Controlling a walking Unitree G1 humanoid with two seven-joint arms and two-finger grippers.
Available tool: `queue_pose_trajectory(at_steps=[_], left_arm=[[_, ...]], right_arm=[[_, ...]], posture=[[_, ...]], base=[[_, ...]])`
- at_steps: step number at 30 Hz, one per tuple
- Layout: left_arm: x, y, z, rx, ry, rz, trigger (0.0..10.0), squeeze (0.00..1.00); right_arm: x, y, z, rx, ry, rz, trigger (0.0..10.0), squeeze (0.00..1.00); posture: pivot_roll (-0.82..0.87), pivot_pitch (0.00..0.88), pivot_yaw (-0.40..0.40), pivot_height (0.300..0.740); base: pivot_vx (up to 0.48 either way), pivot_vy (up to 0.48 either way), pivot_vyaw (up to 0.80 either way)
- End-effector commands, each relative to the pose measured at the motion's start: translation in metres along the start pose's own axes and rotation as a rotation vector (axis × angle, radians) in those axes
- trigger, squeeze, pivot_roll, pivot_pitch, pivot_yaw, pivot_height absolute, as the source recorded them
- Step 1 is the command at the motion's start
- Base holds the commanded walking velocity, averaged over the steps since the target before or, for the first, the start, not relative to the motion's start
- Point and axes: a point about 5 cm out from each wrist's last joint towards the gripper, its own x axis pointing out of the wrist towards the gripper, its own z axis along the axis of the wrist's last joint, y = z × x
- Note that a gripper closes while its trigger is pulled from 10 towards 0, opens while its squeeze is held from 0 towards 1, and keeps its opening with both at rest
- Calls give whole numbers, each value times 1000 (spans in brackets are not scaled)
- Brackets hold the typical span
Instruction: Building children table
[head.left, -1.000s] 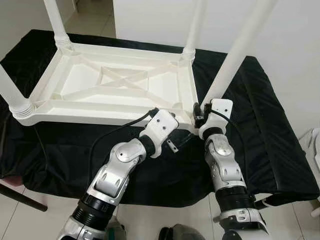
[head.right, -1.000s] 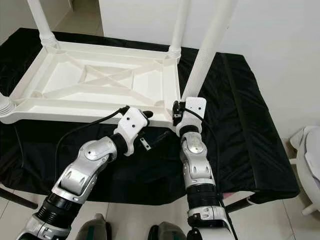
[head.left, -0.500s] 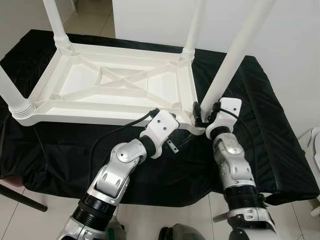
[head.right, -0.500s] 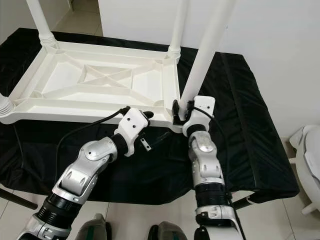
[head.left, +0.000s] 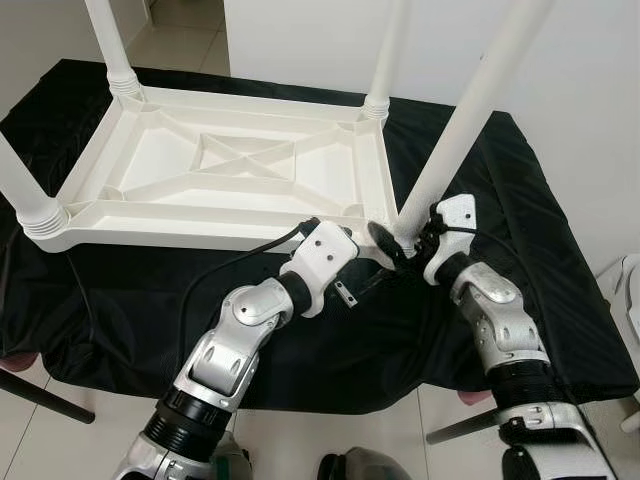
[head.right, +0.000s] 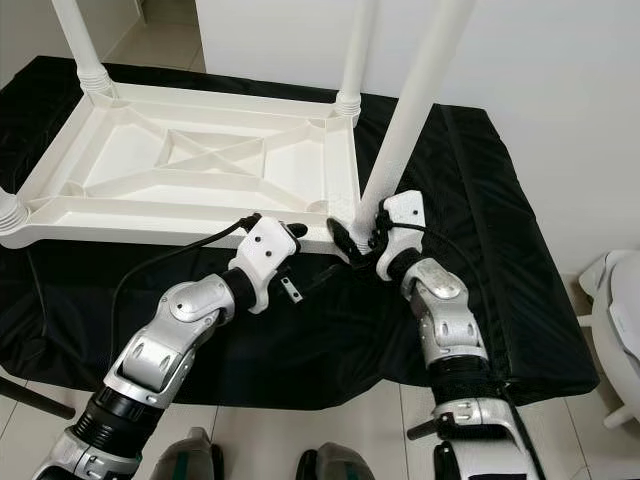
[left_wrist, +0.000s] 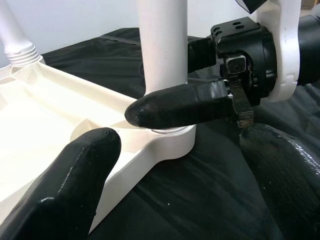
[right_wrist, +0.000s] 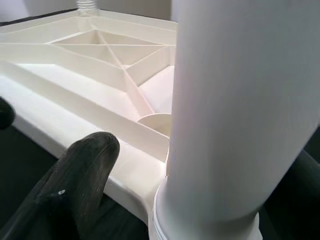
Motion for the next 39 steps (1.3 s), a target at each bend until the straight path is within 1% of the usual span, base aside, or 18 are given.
queue_pose_trajectory(at_steps=[1,5,6,9,10,19,25,26,29,31,32,33,34,35,36,37,38,39], left_arm=[[-1,-1,0,2,5,8,10000,0],[-1,0,0,4,5,14,10000,0],[-2,2,1,7,6,23,10000,0],[-3,3,1,8,6,25,10000,0],[-3,4,1,8,6,27,10000,0],[-3,5,1,7,5,34,10000,0],[-2,4,1,6,4,30,10000,0],[-2,4,2,6,4,27,10000,0],[-1,4,2,6,3,25,10000,0],[0,3,2,5,1,22,10000,0],[0,3,2,5,1,22,10000,0],[0,3,2,4,0,21,10000,0],[0,3,2,4,0,21,10000,0],[0,3,2,4,0,20,10000,0],[0,3,2,4,0,19,10000,0],[0,3,2,5,-1,18,10000,0],[0,3,2,5,-1,18,10000,0],[1,3,2,5,-1,18,10000,0]], right_arm=[[3,6,-4,-2,15,61,10000,0],[9,1,-4,-20,24,85,10000,0],[13,-3,-2,-33,22,84,9098,0],[14,-4,-2,-34,21,87,9098,0],[15,-6,-1,-33,21,89,0,0],[11,-10,-8,-21,38,125,0,0],[7,-13,-14,-13,48,119,0,0],[6,-14,-15,-12,51,95,10000,0],[5,-15,-15,-13,52,70,10000,0],[6,-18,-17,-21,61,4,10000,0],[6,-18,-17,-21,61,4,10000,0],[7,-20,-18,-24,77,-50,10000,0],[7,-20,-18,-24,77,-50,10000,0],[8,-23,-18,-54,81,-124,10000,0],[10,-21,-16,-48,61,-194,10000,0],[10,-19,-14,-40,44,-237,10000,0],[10,-19,-14,-40,44,-237,10000,0],[12,-16,-12,-22,23,-281,10000,0]], posture=[[0,0,-68,740],[11,0,-68,740],[18,0,-69,740],[19,0,-69,740],[20,0,-67,740],[17,0,-65,740],[14,0,-63,740],[5,0,-60,740],[1,0,-58,740],[-2,0,-60,740],[-2,0,-60,740],[-2,0,-60,740],[-2,0,-60,740],[-5,0,-62,740],[-5,0,-64,740],[-5,0,-64,740],[-5,0,-64,740],[-8,0,-65,740]], base=[[0,0,0],[0,0,0],[0,0,0],[0,0,0],[0,0,0],[0,0,0],[0,0,0],[0,0,0],[0,0,0],[0,0,0],[0,0,0],[0,0,0],[0,0,0],[0,0,0],[0,0,0],[0,0,0],[0,0,0],[0,0,0]])
